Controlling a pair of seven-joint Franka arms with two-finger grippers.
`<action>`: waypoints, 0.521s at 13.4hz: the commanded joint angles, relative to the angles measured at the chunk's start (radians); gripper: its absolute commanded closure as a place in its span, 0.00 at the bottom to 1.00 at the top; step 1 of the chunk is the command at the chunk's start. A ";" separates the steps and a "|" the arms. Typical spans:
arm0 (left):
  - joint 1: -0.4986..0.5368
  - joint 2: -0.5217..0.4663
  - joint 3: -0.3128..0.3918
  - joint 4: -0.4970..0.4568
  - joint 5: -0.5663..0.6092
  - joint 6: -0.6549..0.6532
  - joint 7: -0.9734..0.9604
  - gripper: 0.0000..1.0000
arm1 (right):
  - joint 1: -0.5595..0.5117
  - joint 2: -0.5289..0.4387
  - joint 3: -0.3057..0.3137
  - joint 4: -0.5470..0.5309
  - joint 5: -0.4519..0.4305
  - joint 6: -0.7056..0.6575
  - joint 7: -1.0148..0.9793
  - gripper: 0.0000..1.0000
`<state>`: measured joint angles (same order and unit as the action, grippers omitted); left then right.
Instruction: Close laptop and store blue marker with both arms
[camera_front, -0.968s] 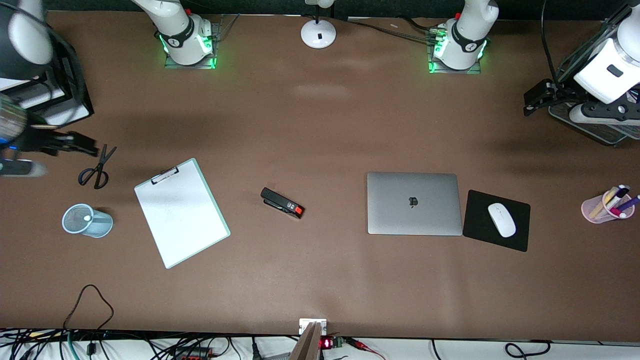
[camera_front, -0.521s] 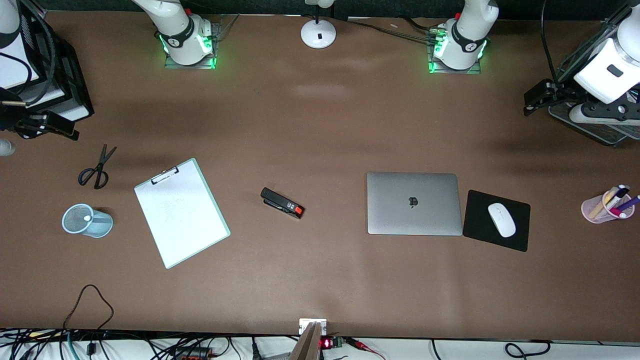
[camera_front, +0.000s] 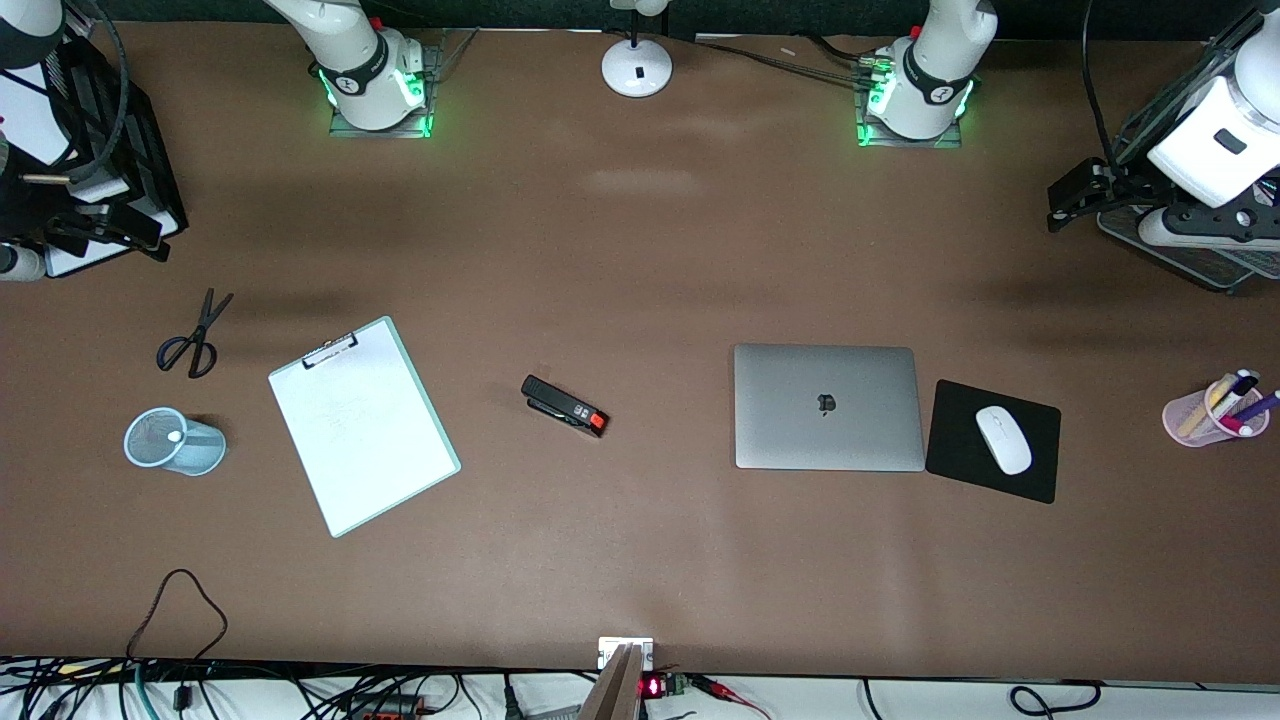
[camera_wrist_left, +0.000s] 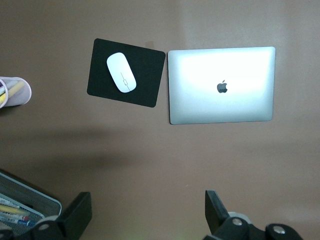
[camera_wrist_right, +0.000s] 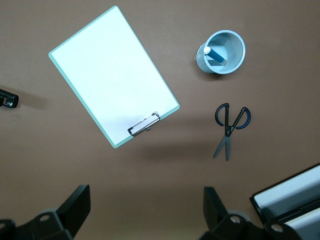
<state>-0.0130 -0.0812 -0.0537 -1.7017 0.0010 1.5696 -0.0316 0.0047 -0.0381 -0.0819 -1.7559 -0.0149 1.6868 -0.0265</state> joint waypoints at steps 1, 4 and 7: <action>-0.001 0.012 0.005 0.030 -0.010 -0.022 0.024 0.00 | -0.002 0.001 0.002 0.039 -0.016 -0.042 0.002 0.00; -0.001 0.012 0.005 0.030 -0.009 -0.022 0.024 0.00 | -0.002 0.007 0.002 0.081 -0.016 -0.068 0.003 0.00; -0.001 0.012 0.005 0.030 -0.009 -0.022 0.025 0.00 | -0.003 0.009 0.001 0.095 -0.013 -0.067 0.003 0.00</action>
<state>-0.0130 -0.0812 -0.0537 -1.7017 0.0010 1.5696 -0.0316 0.0042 -0.0369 -0.0823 -1.6888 -0.0152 1.6411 -0.0265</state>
